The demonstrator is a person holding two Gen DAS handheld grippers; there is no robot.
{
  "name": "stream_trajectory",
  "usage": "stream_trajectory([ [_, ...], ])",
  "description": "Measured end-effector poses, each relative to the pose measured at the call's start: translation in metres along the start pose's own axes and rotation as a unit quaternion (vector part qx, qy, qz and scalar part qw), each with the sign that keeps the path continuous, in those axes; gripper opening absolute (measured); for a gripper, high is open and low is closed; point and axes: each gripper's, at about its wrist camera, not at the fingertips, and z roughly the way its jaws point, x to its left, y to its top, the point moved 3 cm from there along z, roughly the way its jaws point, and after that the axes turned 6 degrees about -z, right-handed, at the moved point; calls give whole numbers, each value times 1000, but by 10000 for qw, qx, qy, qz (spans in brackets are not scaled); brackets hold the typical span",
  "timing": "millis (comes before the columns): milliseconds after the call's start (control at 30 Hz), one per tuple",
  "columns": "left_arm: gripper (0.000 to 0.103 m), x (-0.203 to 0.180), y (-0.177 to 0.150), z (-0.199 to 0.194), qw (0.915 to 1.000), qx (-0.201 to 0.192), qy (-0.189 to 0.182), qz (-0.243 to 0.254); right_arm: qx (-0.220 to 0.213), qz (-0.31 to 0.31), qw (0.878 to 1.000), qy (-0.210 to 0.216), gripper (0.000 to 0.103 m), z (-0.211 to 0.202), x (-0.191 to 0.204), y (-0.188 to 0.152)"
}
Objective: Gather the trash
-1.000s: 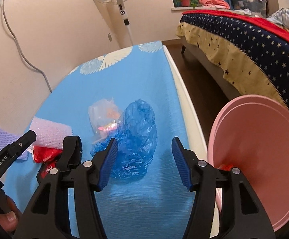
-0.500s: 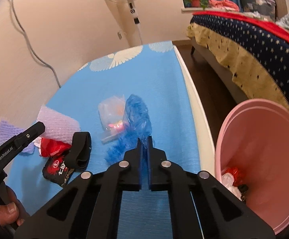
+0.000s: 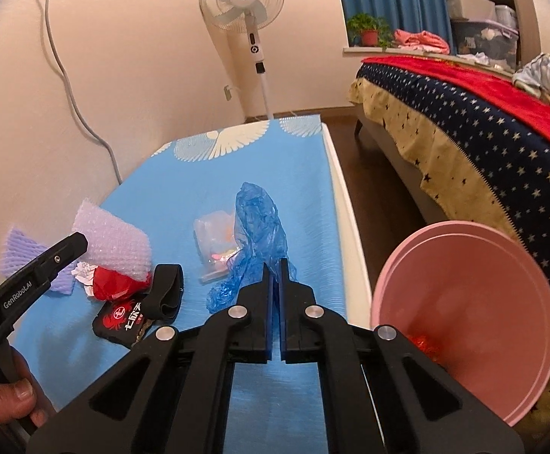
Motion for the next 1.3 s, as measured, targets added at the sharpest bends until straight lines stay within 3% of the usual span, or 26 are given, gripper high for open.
stream_trajectory([
  [633, 11, -17, -13, -27, 9995, -24, -221, 237, -327, -47, 9988, -355, 2, -50, -13, 6],
  [1300, 11, -39, -15, -27, 9983, 30, -418, 394, -562, 176, 9954, -757, 2, -77, -45, 15],
])
